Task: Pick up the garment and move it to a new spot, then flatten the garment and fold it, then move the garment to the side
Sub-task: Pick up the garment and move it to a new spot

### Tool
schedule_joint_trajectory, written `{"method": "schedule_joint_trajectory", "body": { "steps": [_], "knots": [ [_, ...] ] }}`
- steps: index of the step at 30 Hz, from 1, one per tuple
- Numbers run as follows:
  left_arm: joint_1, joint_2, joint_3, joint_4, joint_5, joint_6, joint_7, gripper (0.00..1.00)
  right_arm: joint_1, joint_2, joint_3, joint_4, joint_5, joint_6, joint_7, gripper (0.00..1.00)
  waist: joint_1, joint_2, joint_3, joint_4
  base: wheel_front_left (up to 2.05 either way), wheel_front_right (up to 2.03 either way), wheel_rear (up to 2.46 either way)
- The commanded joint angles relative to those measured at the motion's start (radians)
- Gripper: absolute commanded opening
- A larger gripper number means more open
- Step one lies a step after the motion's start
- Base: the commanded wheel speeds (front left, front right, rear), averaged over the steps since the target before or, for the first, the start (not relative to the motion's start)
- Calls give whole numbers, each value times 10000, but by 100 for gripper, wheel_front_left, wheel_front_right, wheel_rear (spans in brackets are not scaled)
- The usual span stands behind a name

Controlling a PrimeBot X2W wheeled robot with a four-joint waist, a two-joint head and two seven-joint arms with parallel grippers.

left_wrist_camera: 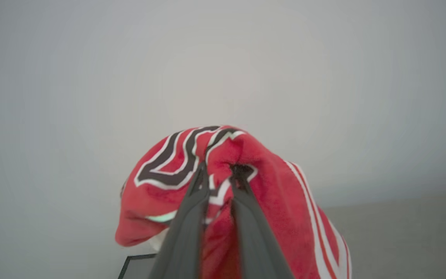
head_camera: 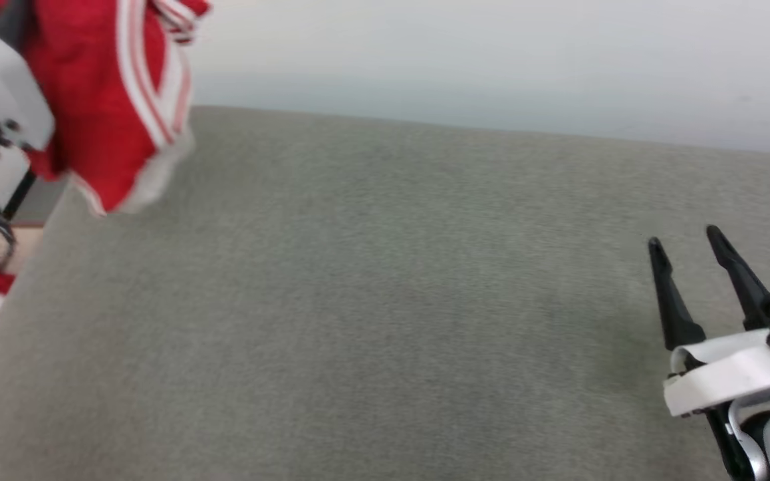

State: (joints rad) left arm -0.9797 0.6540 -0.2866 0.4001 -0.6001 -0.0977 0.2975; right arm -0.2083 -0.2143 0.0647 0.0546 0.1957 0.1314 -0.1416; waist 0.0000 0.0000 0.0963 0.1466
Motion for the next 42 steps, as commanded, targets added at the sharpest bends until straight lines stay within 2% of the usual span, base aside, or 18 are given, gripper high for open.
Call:
{"method": "schedule_joint_trajectory", "body": {
  "steps": [1, 5, 10, 21, 31, 42],
  "knots": [
    [344, -38, -6, -624, -182, 149, 281, 0, 233, 32, -223, 109, -91, -14, -75, 100, 0, 0, -175, -557, 0, 0, 0],
    [941, -34, -161, -2006, -309, 478, 911, 0, 382, 130, -664, 267, -195, -14, -173, 100, 0, 0, -207, -1165, 0, 0, 0],
    [1567, -294, -475, -3381, -483, 798, 1472, 0, 452, 276, -1162, 395, -323, -14, -265, 100, 0, 0, -124, -1940, 0, 0, 0],
    [2492, -1190, -1603, -4401, -530, 975, 1915, 0, 543, 610, -1567, 783, -529, -14, -453, 100, 0, 0, 159, -3213, 0, 0, 0],
    [3942, -1710, -2673, -3214, -540, 798, 1720, 0, 233, 866, -1416, 1227, -417, -14, -737, 100, 0, 0, 607, -3894, 0, 0, 0],
    [4495, -2223, -3393, -520, -448, 482, 1326, 0, -51, 984, -1240, 1546, -387, -14, -907, 100, 0, 0, 857, -3931, 0, 0, 0]
  ]
}}
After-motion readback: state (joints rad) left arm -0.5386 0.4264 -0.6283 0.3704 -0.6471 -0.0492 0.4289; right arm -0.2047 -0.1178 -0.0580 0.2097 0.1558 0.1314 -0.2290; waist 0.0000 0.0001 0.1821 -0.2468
